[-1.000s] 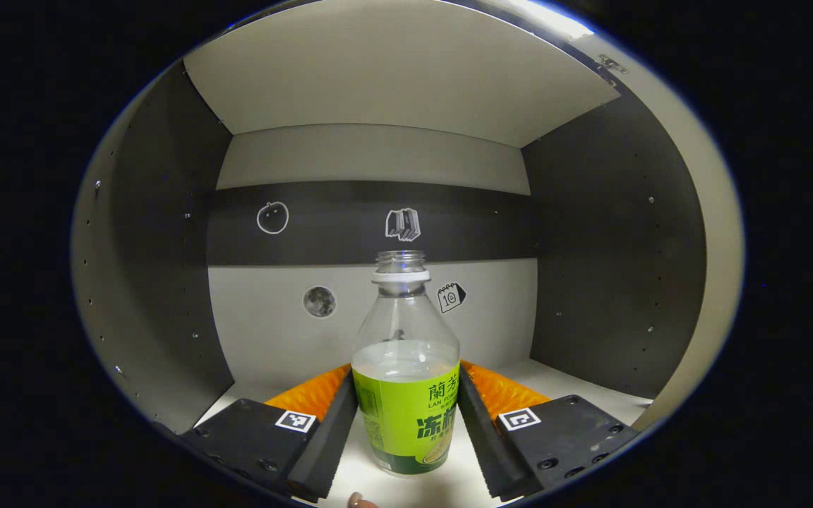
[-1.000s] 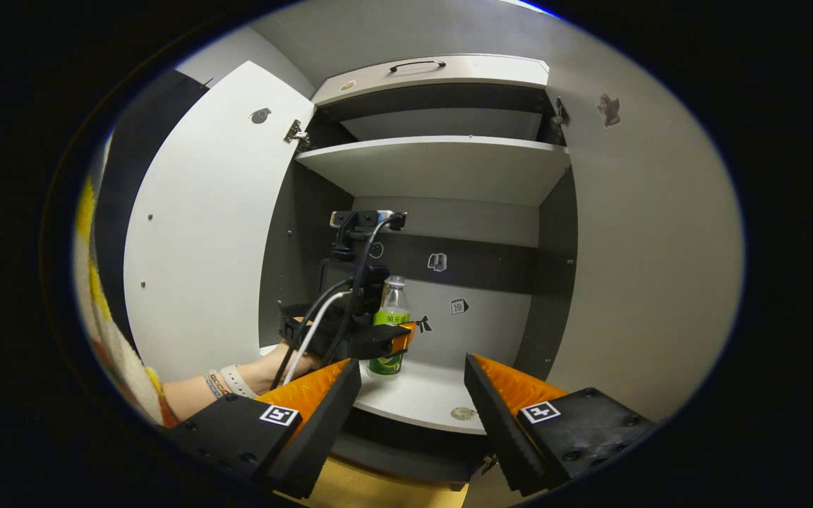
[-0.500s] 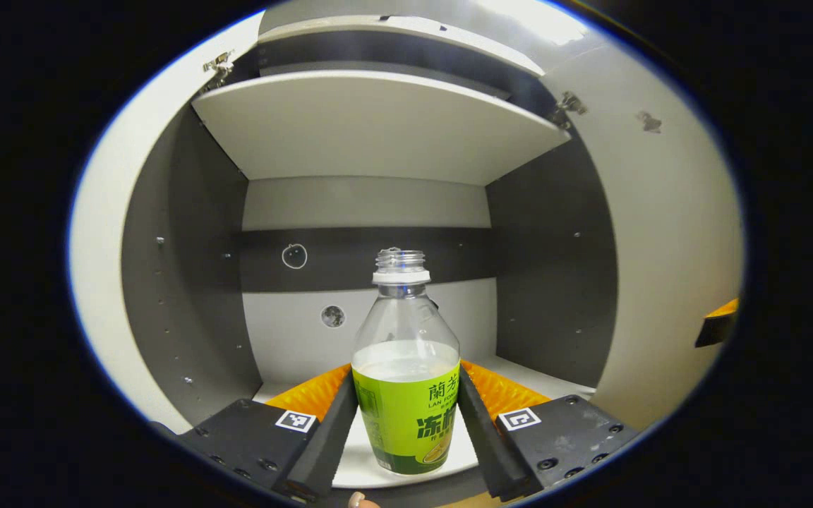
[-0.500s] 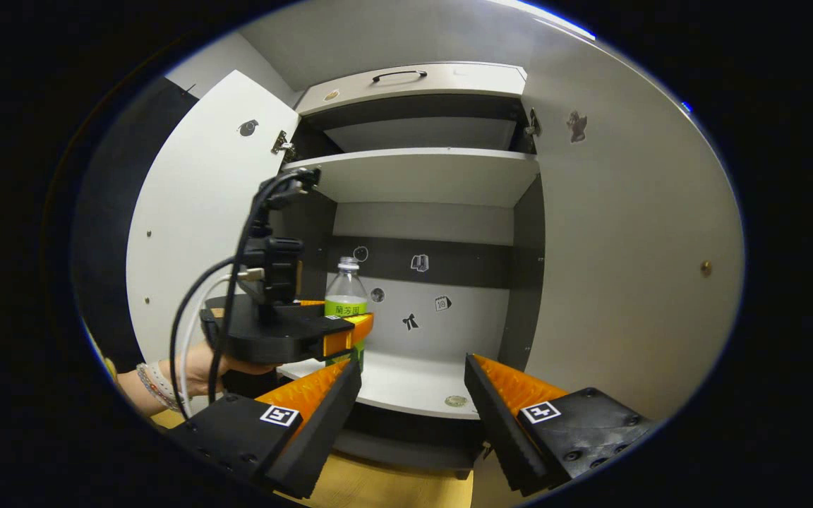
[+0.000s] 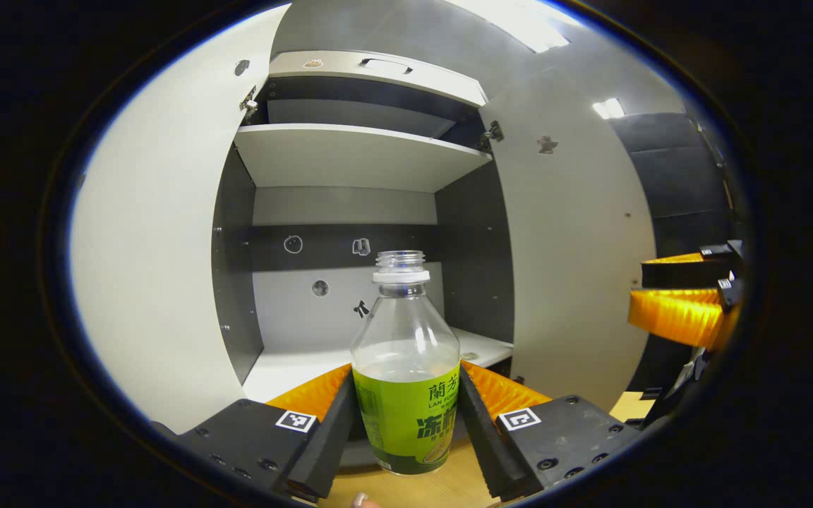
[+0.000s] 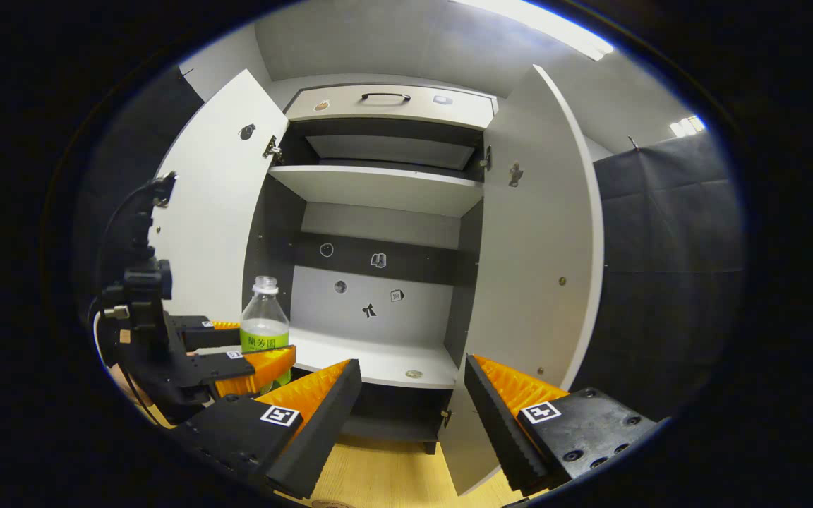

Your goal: Grasp the bottle in the cabinet with the left hand and place it on the coaster, then close the right door with the right hand and the left door with the left hand.

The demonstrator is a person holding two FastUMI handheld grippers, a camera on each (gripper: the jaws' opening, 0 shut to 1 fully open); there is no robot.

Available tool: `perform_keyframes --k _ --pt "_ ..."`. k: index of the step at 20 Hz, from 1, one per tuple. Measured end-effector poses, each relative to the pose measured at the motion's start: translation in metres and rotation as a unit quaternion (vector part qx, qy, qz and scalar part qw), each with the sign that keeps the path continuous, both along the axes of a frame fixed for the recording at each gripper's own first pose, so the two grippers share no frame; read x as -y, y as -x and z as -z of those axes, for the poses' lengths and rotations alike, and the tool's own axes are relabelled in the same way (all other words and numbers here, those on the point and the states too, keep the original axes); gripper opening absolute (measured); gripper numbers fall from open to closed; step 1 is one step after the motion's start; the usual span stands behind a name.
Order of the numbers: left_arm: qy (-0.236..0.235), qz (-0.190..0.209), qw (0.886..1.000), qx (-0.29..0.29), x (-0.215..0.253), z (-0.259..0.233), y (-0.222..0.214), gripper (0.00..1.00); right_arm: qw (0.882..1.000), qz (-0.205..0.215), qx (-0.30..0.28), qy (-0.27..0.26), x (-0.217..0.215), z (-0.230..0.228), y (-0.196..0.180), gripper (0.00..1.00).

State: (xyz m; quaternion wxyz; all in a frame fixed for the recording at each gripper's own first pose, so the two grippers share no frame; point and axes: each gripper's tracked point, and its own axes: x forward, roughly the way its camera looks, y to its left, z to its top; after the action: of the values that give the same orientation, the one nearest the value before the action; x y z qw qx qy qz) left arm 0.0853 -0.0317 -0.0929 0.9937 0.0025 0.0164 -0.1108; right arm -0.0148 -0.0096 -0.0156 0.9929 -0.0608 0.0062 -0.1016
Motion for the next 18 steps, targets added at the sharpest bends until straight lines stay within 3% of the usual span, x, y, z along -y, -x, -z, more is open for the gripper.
perform_keyframes --k 7,10,13,18 --pt "0.035 0.015 0.999 -0.001 0.047 0.078 0.082 0.79 0.999 0.045 -0.009 -0.016 0.026 -0.002 0.038 0.94" --pt "0.019 0.007 1.000 0.016 0.063 0.103 0.098 0.79 0.999 0.039 -0.006 -0.026 0.034 0.006 0.037 0.98" --pt "0.023 0.013 0.999 0.029 0.083 0.128 0.114 0.79 0.999 0.027 -0.019 -0.001 0.040 0.020 0.033 0.98" --pt "0.026 0.021 0.999 0.002 0.113 0.174 0.130 0.79 0.999 0.006 -0.040 -0.003 0.047 0.052 0.031 0.98"
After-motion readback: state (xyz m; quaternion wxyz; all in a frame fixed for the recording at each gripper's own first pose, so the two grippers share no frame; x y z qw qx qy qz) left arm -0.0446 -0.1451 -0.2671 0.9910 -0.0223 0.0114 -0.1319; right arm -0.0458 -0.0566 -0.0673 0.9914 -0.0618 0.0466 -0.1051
